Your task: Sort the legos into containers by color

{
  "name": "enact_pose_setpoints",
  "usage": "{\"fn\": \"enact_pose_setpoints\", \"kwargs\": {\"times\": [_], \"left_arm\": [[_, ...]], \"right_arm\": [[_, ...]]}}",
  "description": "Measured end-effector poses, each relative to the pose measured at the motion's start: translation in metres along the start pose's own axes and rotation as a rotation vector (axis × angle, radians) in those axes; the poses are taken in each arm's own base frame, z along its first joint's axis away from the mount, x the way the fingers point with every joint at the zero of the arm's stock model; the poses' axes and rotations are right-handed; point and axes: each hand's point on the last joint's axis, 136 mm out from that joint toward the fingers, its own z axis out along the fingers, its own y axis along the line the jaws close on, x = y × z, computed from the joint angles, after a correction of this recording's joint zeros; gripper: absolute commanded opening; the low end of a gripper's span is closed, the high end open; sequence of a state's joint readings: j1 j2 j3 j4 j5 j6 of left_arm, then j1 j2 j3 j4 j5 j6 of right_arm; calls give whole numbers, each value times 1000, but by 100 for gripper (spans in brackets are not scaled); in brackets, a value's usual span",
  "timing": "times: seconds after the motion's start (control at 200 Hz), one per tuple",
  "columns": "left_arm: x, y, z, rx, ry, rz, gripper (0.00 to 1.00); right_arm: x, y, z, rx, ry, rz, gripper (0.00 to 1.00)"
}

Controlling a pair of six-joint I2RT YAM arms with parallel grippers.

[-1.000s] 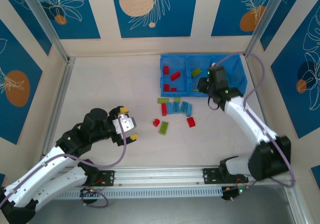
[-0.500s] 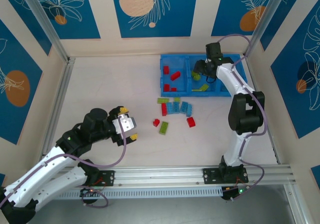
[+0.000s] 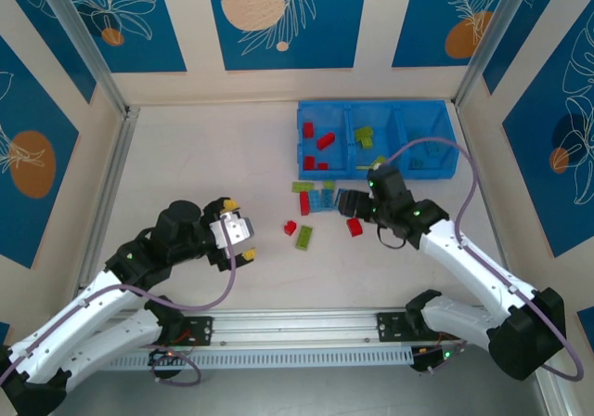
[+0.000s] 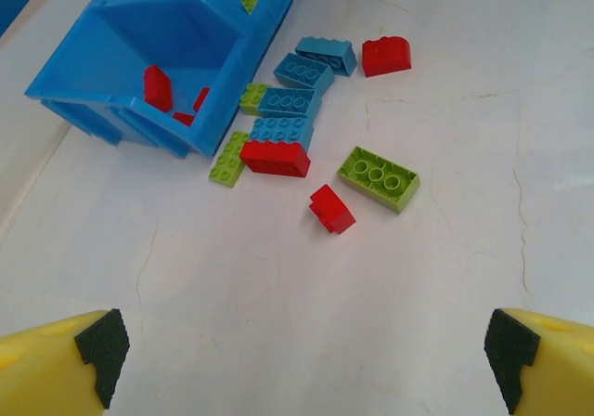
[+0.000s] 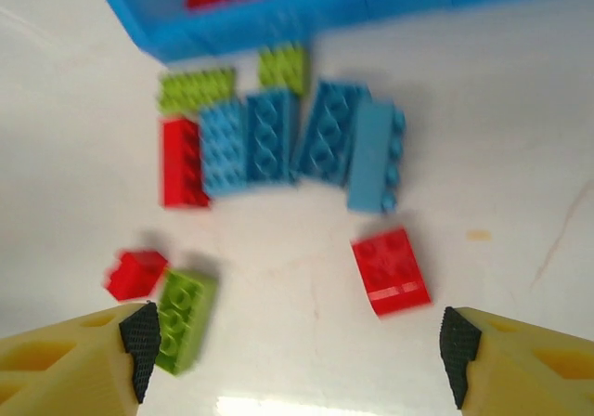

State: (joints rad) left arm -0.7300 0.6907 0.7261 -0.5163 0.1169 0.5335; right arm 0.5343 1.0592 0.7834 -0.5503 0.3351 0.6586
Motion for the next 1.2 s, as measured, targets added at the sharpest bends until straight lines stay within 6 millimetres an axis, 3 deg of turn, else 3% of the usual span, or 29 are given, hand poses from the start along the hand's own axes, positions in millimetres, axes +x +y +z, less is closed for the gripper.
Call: {"fn": "enact_pose_setpoints", "kwargs": {"times": [0.11, 0.315, 0.415, 0.59, 0.77, 0.865, 0.995, 1.1, 1.195], "left_arm": [[0, -1, 0, 5, -2, 0, 100], [0, -1, 0, 4, -3, 0, 100], [0, -1, 0, 4, -3, 0, 100], [0, -1, 0, 4, -3, 0, 100], [0, -1, 0, 3, -3, 0, 100], [-1, -1, -1, 3, -4, 0, 100], [-1, 0, -1, 3, -4, 0, 100], [-1, 0, -1, 2, -4, 0, 100], [-1, 0, -1, 2, -5, 0, 100]], "right_arm": [[31, -19, 24, 103, 97, -14, 85], [51, -38, 65, 231, 201, -60, 83], [56, -41, 83, 268, 253, -92, 70], [55, -36, 105, 288, 284, -107, 36], [57, -30, 103, 290, 271, -124, 24], [58, -15, 87, 277, 231, -181, 25], [40, 36, 47, 154, 84, -283, 25], [-5, 78, 24, 51, -64, -296, 25], [-50, 103, 22, 28, -157, -305, 25]]}}
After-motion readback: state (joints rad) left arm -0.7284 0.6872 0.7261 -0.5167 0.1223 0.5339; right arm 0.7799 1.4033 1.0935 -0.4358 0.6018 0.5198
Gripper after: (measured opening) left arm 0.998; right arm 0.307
